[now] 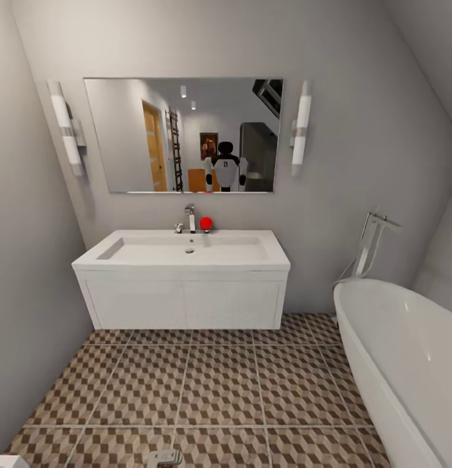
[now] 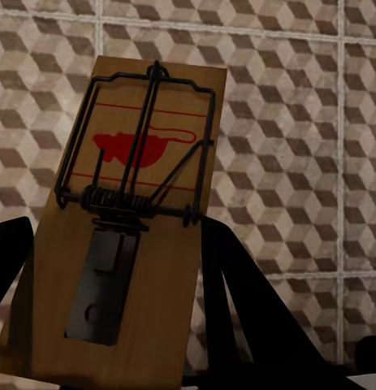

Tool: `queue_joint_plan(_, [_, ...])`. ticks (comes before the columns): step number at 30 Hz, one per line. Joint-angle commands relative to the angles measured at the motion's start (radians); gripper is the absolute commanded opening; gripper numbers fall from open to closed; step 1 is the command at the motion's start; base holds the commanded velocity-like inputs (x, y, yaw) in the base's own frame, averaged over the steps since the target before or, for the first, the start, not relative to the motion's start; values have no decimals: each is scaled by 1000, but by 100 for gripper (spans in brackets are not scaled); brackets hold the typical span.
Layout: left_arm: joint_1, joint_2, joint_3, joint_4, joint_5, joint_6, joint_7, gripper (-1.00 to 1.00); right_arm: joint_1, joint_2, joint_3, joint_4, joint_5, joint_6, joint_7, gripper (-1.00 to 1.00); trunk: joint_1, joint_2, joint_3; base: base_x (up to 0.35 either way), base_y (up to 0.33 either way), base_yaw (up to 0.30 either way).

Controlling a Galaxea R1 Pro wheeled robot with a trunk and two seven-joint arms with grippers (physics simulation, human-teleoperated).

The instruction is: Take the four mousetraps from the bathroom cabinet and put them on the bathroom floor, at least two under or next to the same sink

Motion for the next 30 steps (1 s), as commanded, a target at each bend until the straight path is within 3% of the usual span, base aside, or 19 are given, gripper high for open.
queue_joint_plan(1, [-1, 0, -8, 1, 6, -2, 0, -100, -1, 1, 3, 1, 3, -4, -4, -100, 4, -8, -4, 0, 0, 0])
queue_joint_plan(30, [-1, 0, -8, 1, 6, -2, 0, -100, -1, 0, 4, 1, 4, -1, -3, -100, 115, -211, -95, 0, 0, 0])
